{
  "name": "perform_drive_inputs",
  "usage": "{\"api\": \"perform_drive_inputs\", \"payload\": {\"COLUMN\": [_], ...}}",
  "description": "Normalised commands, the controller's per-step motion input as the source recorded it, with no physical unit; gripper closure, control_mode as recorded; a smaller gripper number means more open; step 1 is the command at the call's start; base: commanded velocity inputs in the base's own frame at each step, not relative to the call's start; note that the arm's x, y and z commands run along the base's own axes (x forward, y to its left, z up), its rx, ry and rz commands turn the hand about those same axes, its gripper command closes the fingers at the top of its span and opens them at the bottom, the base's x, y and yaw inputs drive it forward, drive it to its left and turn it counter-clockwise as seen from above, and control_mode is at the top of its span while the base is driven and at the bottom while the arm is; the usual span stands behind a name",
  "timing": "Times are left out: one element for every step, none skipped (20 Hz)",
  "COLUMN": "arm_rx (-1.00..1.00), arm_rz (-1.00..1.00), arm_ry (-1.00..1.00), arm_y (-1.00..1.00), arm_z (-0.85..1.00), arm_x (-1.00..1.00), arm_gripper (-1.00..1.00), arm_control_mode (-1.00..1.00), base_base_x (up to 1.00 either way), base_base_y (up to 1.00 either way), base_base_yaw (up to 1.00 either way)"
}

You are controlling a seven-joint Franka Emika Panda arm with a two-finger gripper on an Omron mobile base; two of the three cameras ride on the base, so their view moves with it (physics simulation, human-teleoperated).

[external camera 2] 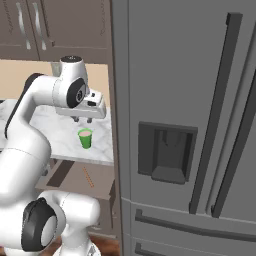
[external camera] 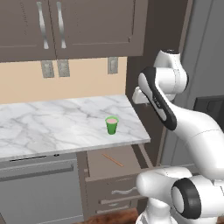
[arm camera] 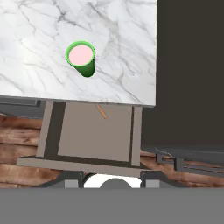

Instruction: Pick up the straw from the left drawer and put it inside the smoothie cup.

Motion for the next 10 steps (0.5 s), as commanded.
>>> {"api": "perform_drive_inputs", "payload": {"arm_rx": [0.0, 0.0, -0.04, 0.0, 0.0, 0.0, 0.0, 0.01, 0.0, 0.0], "arm_rz": [0.0, 0.0, 0.0, 0.0, 0.0, 0.0, 0.0, 0.0, 0.0, 0.0], "arm_ry": [0.0, 0.0, 0.02, 0.06, 0.08, 0.07, 0.16, 0.08, 0.09, 0.09], "arm_y": [0.0, 0.0, 0.0, 0.0, 0.0, 0.0, 0.0, 0.0, 0.0, 0.0], "arm_z": [0.0, 0.0, -0.14, -0.22, -0.29, -0.34, -0.39, -0.02, -0.01, 0.0], "arm_x": [-0.01, -0.14, -0.25, -0.37, -0.44, -0.48, -0.4, -0.24, -0.16, -0.11], "arm_gripper": [-1.0, -1.0, -1.0, -1.0, -1.0, -1.0, -1.0, -1.0, -1.0, -1.0], "arm_control_mode": [-1.0, -1.0, -1.0, -1.0, -1.0, -1.0, -1.0, -1.0, -1.0, -1.0], "base_base_x": [0.0, 0.0, 0.0, 0.0, 0.0, 0.0, 0.0, 0.0, 0.0, 0.0], "base_base_y": [0.0, 0.0, 0.0, 0.0, 0.0, 0.0, 0.0, 0.0, 0.0, 0.0], "base_base_yaw": [0.0, 0.0, 0.0, 0.0, 0.0, 0.0, 0.0, 0.0, 0.0, 0.0]}}
